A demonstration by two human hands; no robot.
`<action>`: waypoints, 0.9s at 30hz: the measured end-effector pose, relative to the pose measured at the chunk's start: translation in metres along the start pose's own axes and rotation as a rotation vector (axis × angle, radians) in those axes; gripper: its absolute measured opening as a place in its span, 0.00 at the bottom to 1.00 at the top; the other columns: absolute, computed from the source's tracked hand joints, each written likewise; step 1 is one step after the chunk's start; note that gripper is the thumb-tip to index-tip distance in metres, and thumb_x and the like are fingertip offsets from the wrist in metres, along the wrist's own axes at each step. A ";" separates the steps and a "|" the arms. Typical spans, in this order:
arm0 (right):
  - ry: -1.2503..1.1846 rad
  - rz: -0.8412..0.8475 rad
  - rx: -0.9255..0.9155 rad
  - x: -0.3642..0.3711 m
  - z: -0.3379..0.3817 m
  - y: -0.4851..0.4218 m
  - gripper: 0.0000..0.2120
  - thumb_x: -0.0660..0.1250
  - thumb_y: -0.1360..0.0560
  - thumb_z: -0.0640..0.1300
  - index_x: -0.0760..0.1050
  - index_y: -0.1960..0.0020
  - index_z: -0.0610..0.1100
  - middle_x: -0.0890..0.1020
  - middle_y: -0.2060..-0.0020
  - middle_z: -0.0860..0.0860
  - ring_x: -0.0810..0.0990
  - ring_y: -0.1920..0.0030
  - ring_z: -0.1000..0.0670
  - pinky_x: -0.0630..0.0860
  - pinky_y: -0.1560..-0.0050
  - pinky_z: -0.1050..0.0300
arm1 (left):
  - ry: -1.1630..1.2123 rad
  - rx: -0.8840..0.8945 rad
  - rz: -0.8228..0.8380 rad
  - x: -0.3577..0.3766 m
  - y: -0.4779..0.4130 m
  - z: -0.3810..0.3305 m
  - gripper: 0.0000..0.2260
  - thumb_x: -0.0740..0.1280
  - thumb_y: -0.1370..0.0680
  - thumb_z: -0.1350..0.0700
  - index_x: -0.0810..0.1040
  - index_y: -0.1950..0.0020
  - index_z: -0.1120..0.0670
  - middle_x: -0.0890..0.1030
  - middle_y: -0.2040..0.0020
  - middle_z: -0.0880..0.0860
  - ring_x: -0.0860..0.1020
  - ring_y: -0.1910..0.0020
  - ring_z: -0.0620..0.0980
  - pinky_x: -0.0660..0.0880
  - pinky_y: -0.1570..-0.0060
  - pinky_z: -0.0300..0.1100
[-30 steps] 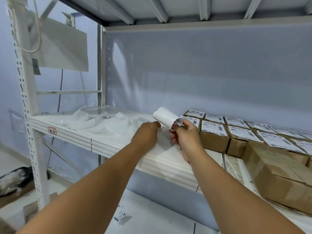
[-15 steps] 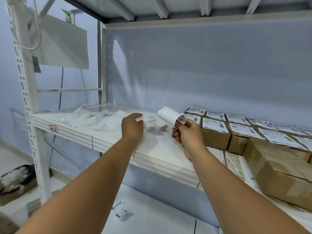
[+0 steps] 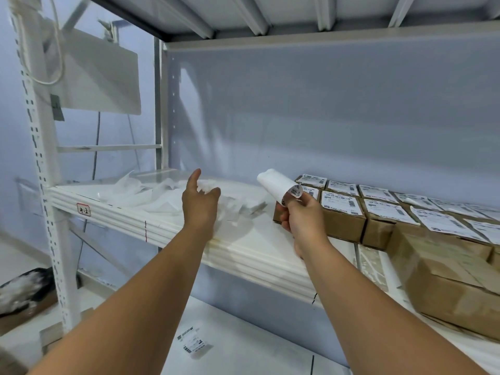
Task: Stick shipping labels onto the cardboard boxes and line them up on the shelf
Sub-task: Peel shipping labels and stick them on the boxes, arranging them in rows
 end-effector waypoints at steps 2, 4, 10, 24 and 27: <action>0.001 0.003 -0.002 0.001 0.001 0.000 0.05 0.64 0.22 0.42 0.74 0.57 0.47 0.76 0.72 0.51 0.68 0.80 0.59 0.66 0.74 0.64 | -0.111 0.057 0.051 0.005 0.001 -0.004 0.28 0.68 0.24 0.58 0.63 0.28 0.42 0.60 0.26 0.51 0.61 0.28 0.51 0.64 0.32 0.47; 0.018 -0.011 -0.007 0.000 0.002 0.000 0.07 0.64 0.22 0.46 0.75 0.57 0.46 0.75 0.74 0.51 0.69 0.78 0.56 0.66 0.73 0.62 | -0.320 0.139 0.081 0.011 0.004 -0.008 0.27 0.70 0.25 0.54 0.65 0.29 0.41 0.52 0.23 0.51 0.52 0.24 0.52 0.57 0.29 0.48; -0.024 -0.067 0.028 -0.005 0.001 0.002 0.11 0.55 0.19 0.42 0.71 0.59 0.50 0.75 0.70 0.48 0.69 0.75 0.55 0.66 0.71 0.62 | -0.943 0.435 0.137 0.036 0.019 -0.012 0.11 0.65 0.22 0.57 0.80 0.44 0.44 0.42 0.22 0.48 0.36 0.25 0.53 0.43 0.28 0.55; -0.060 -0.123 0.097 -0.012 -0.006 -0.003 0.11 0.54 0.19 0.43 0.70 0.59 0.48 0.74 0.70 0.48 0.69 0.74 0.54 0.65 0.72 0.63 | -1.490 0.574 0.676 0.088 0.020 0.019 0.17 0.51 0.19 0.45 0.68 0.31 0.39 0.71 0.31 0.44 0.60 0.27 0.48 0.41 0.30 0.58; -0.039 -0.115 0.101 -0.011 -0.009 -0.005 0.11 0.54 0.19 0.44 0.70 0.59 0.48 0.74 0.70 0.48 0.69 0.74 0.55 0.65 0.73 0.63 | -1.483 0.517 0.615 0.083 0.018 0.019 0.18 0.49 0.19 0.47 0.79 0.44 0.42 0.79 0.44 0.45 0.70 0.37 0.49 0.41 0.30 0.59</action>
Point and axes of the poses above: each hand's wrist, its own y-axis away from the middle knuckle, its own x-axis out of the palm, z = x × y, the point moved 7 cm from there along -y, towards the middle knuckle
